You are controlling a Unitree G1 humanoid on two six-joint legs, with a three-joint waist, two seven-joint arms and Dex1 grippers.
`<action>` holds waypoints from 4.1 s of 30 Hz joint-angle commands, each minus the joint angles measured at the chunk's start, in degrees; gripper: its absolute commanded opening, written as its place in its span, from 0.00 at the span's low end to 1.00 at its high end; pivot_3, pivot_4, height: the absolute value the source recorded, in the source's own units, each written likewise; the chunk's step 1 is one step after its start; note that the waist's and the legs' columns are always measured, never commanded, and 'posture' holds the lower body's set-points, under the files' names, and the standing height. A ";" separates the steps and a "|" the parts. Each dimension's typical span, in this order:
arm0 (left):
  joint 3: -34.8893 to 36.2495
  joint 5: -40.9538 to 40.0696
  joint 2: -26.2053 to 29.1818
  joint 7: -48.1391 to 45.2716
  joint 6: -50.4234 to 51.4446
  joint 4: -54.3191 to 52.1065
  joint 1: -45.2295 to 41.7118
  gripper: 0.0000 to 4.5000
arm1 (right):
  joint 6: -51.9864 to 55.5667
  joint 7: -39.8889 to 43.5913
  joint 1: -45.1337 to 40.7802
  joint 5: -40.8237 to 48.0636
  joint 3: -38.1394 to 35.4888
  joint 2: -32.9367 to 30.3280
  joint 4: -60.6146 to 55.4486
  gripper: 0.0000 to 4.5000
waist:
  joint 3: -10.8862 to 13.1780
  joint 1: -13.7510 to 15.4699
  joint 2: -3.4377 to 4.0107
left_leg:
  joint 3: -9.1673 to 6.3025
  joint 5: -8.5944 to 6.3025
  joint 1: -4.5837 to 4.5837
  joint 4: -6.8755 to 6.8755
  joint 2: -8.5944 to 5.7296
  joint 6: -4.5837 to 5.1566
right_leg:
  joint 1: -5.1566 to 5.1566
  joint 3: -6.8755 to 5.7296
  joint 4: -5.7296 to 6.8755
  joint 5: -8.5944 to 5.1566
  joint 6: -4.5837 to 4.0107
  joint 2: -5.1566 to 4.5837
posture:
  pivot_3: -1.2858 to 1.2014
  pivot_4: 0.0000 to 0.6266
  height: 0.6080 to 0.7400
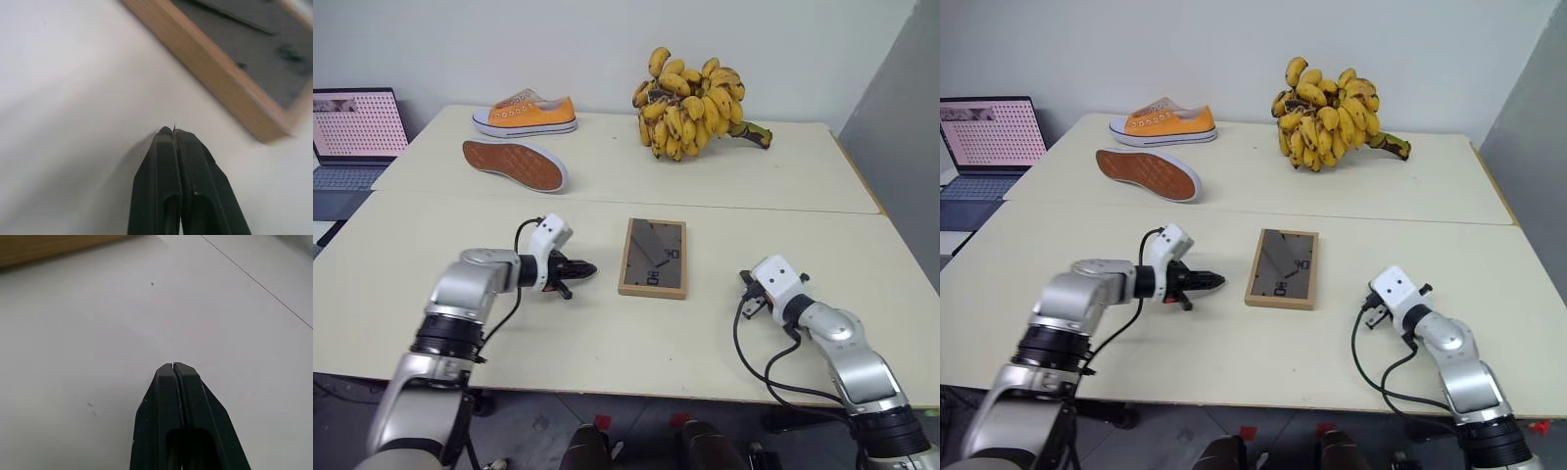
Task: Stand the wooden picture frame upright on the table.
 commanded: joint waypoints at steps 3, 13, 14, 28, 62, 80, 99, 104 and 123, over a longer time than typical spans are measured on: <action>0.11 -6.66 -1.53 -5.20 10.13 6.27 -5.86 0.37 | -1.53 0.67 -0.15 0.51 -0.96 -0.25 -1.63 0.00 | 0.00 -0.10 0.01 | 0.04 -0.01 0.00 0.00 -0.01 0.01 | 0.00 0.05 -0.04 0.00 0.01 -0.01 | 0.52 0.24 1.00; -1.70 -4.49 -4.68 -4.57 6.74 16.16 -10.13 0.85 | -4.34 -1.40 -2.05 -3.86 4.49 2.43 0.59 0.00 | 0.00 -0.23 0.01 | 0.04 0.00 -0.03 0.00 0.06 0.00 | -0.10 0.07 0.03 0.11 -0.21 0.03 | 0.52 0.24 1.00; -1.68 -3.88 -5.33 -3.69 5.97 17.70 -10.73 0.85 | -4.75 -1.60 -2.60 -4.48 5.60 3.20 1.49 0.00 | 0.00 -0.21 0.00 | 0.04 0.00 -0.02 0.00 0.05 0.00 | -0.08 0.07 0.03 0.11 -0.21 0.03 | 0.52 0.24 1.00; -4.12 3.02 -12.13 -1.06 4.21 33.23 -18.06 0.85 | -5.06 -4.74 -10.84 -8.02 12.13 13.68 8.68 0.00 | 0.00 -0.31 0.00 | 0.04 0.01 -0.01 0.01 0.04 -0.01 | -0.11 0.07 0.13 0.12 -0.24 0.03 | 0.52 0.24 1.00; 0.43 1.10 -13.87 -6.90 11.26 35.90 -22.12 0.46 | -4.23 -7.63 -12.75 -7.38 10.37 17.19 10.77 0.00 | 0.00 -0.57 0.01 | 0.04 0.01 0.00 -0.01 0.02 -0.01 | -0.14 0.07 0.18 0.11 -0.23 0.01 | 0.52 0.24 1.00; 8.19 -3.61 -11.49 -5.68 3.86 24.12 -21.29 0.29 | 1.82 -2.05 -4.76 -1.85 -4.77 2.65 -4.74 0.00 | 0.12 -0.01 0.16 | 0.01 0.01 -0.44 0.05 0.00 -0.02 | -0.50 0.03 0.17 0.13 -0.25 -0.01 | 0.52 0.24 1.00; 8.47 -11.06 -13.47 0.51 4.31 -1.77 -14.36 0.29 | 45.83 -10.41 -36.00 32.87 -16.93 14.91 -26.77 0.56 | 0.20 -0.37 0.32 | -0.07 0.04 -0.71 0.09 -0.01 -0.02 | -0.81 0.05 0.38 0.13 -0.29 0.00 | 0.52 0.24 1.00; 8.09 -12.33 -13.76 0.95 4.62 -2.97 -15.46 0.29 | 42.01 -11.07 -34.70 31.72 -12.88 16.15 -23.07 0.56 | 0.20 -0.06 0.32 | -0.07 0.04 -0.75 0.10 -0.01 -0.02 | -0.85 0.03 0.37 0.13 -0.29 0.00 | 0.52 0.24 1.00; 4.55 -6.68 -15.10 0.30 -5.82 13.31 -20.60 0.29 | 39.95 -16.75 -33.11 33.45 -9.83 21.15 -24.13 0.56 | 0.20 -0.12 0.32 | -0.08 0.05 -0.75 0.10 0.01 -0.01 | -0.89 0.01 0.43 0.13 -0.29 0.02 | 0.52 0.24 1.00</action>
